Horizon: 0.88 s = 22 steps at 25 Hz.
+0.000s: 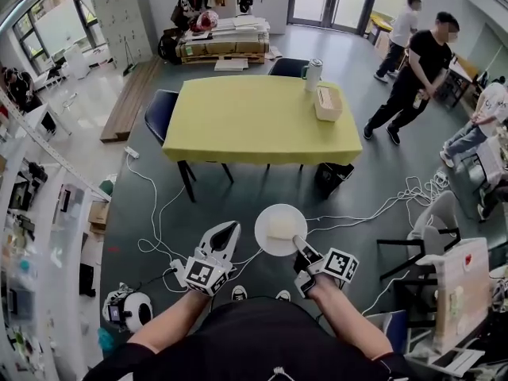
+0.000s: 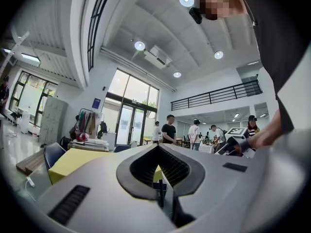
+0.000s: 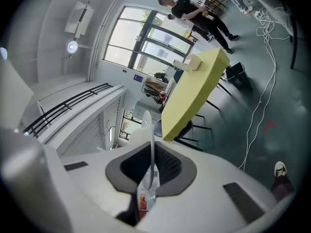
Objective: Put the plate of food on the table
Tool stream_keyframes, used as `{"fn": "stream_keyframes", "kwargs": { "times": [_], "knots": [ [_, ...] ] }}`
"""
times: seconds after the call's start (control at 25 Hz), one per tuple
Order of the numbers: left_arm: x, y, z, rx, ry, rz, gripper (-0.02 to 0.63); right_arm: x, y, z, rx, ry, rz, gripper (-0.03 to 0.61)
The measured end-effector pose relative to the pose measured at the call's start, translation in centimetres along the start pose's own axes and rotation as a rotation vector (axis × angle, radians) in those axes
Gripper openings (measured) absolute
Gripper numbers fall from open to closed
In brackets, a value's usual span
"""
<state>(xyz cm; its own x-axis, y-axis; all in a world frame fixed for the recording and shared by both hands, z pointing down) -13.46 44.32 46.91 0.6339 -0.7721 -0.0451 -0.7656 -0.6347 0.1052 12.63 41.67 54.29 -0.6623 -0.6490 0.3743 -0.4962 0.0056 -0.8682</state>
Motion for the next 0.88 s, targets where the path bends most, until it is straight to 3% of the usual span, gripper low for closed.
{"fn": "stream_keyframes", "kwargs": {
  "times": [0.88],
  "knots": [
    [-3.4,5.3,-0.8,-0.082,-0.006,-0.076,0.008,3.3,2.7,-4.7,0.07,-0.105,-0.03,0.026]
  ]
}}
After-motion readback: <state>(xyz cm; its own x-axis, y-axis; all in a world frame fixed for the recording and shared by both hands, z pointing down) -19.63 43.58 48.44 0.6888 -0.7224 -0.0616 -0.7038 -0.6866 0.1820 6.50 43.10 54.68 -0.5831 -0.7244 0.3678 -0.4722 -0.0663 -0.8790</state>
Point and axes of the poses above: the fingertips, and each gripper's own axes: x forward along the fingers, y to its left, z out of its top, the point moved 7 cm from there along -x, backward along the fingers, and after that the axes turned 9 degrees about -z, right-handed, at the moved point
